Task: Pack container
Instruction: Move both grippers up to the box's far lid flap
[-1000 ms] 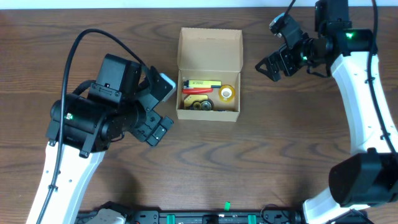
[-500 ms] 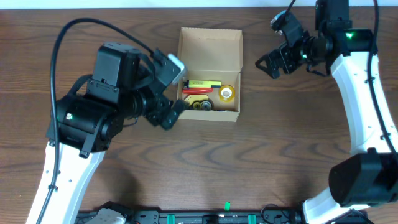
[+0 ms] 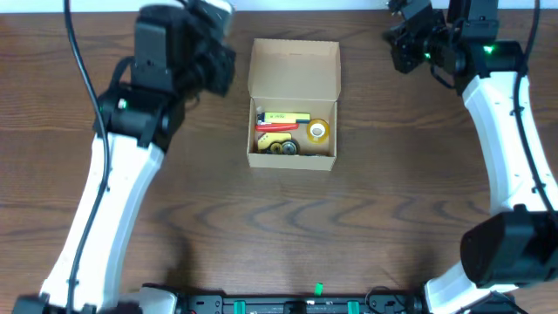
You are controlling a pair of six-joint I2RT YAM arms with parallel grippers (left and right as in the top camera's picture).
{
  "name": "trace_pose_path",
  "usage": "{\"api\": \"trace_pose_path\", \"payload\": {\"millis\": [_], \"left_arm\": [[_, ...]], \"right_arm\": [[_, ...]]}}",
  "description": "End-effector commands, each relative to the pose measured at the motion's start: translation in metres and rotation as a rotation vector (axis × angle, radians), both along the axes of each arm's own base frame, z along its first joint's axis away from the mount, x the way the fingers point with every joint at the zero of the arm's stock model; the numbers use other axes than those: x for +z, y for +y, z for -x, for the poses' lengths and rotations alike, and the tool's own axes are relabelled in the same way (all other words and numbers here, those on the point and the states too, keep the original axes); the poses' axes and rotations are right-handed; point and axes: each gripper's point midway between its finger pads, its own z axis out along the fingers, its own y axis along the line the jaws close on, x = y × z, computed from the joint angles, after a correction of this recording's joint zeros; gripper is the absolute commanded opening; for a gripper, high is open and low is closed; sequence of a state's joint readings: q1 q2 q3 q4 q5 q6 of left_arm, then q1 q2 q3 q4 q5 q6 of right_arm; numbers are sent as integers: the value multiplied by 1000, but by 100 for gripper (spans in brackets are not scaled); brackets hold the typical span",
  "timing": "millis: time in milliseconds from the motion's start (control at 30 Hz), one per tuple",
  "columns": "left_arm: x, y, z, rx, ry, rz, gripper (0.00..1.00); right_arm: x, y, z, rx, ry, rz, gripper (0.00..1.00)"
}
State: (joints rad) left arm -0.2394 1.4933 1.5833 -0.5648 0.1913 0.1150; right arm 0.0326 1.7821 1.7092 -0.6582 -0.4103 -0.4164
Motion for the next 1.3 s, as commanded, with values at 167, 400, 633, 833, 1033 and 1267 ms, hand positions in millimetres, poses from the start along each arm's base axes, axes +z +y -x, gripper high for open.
{"api": "trace_pose_path", "payload": {"millis": [167, 400, 633, 833, 1033, 1267], "left_arm": [[-10, 42, -65, 217, -31, 162, 6], [-73, 66, -112, 302, 72, 290, 6], [-128, 81, -153, 223, 192, 582, 6], [-176, 83, -173, 210, 340, 651, 6], [-213, 63, -177, 167, 485, 701, 6], [-249, 32, -163, 134, 629, 726, 6]], "right_arm": [[-74, -1, -29, -124, 174, -92, 1], [-106, 0, -36, -193, 266, -154, 1], [-127, -1, -46, -306, 339, -256, 1], [-163, -5, -53, -434, 448, -351, 1], [-179, 3, -50, -425, 516, -414, 1], [-195, 8, -47, -417, 563, -423, 1]]}}
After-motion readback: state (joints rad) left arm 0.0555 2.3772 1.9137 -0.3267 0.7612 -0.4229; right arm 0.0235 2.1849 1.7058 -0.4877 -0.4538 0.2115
